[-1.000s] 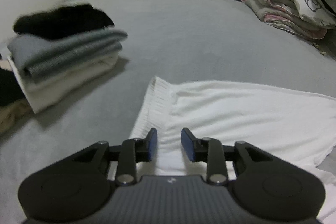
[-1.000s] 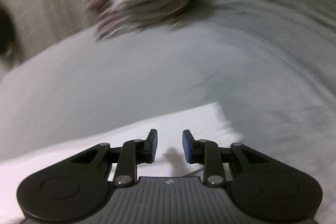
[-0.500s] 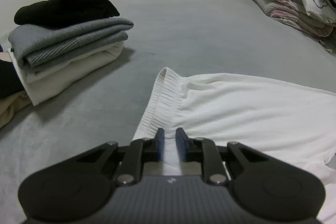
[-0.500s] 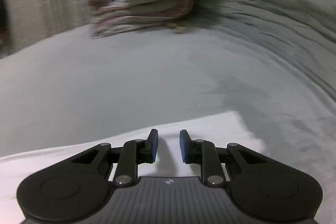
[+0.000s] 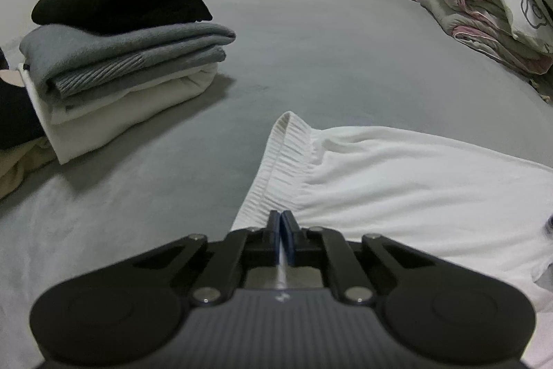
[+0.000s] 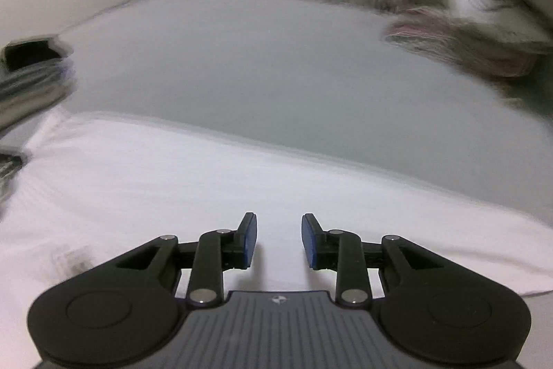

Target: Fold clothes

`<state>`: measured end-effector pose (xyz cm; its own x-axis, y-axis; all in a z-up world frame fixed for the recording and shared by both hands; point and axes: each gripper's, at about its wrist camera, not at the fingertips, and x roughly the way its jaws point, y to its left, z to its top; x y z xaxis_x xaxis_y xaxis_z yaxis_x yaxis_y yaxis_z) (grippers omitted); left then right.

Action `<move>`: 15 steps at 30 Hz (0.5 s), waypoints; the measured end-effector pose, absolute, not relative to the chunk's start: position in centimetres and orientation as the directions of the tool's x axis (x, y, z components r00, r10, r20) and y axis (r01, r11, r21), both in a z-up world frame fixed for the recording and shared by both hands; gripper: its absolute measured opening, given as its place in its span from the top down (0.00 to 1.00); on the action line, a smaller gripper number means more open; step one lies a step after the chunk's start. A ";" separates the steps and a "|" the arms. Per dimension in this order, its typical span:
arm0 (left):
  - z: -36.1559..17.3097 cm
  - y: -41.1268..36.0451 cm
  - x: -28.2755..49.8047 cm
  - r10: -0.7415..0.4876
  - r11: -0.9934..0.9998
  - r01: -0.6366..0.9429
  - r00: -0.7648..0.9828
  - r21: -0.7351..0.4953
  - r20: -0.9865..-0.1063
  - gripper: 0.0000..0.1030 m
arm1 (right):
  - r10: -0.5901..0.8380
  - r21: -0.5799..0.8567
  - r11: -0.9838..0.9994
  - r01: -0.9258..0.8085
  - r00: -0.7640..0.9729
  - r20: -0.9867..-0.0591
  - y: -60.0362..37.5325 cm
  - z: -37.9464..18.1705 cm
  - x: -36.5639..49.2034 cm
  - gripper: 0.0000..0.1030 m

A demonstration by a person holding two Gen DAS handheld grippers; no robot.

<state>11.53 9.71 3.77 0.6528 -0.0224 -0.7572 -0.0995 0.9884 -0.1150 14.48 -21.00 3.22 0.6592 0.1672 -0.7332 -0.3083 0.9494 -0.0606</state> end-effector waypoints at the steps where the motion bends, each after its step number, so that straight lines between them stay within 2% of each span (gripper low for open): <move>1: 3.7 9.9 11.5 -0.025 0.988 -0.101 0.652 -0.120 -0.758 0.95 | 0.162 -0.069 0.944 -0.323 0.636 -0.754 -19.6 2.4 14.1 0.71; 3: 3.8 10.2 11.6 -0.036 0.985 -0.105 0.649 -0.137 -0.760 0.95 | 0.105 -0.135 0.948 -0.290 0.683 -0.723 -18.0 2.2 13.0 0.71; 7: 4.1 11.1 11.5 -0.076 0.975 -0.108 0.653 -0.193 -0.753 0.95 | 0.154 -0.069 0.962 -0.264 0.735 -0.660 -17.9 5.3 10.2 0.71; 11: 4.4 12.0 11.5 -0.119 0.962 -0.109 0.659 -0.251 -0.743 0.93 | 0.187 0.055 0.978 -0.201 0.730 -0.657 -19.0 6.8 6.6 0.70; 15: 4.8 12.9 11.5 -0.161 0.945 -0.110 0.665 -0.308 -0.730 0.93 | 0.204 0.091 0.977 -0.194 0.716 -0.667 -19.7 6.5 5.3 0.68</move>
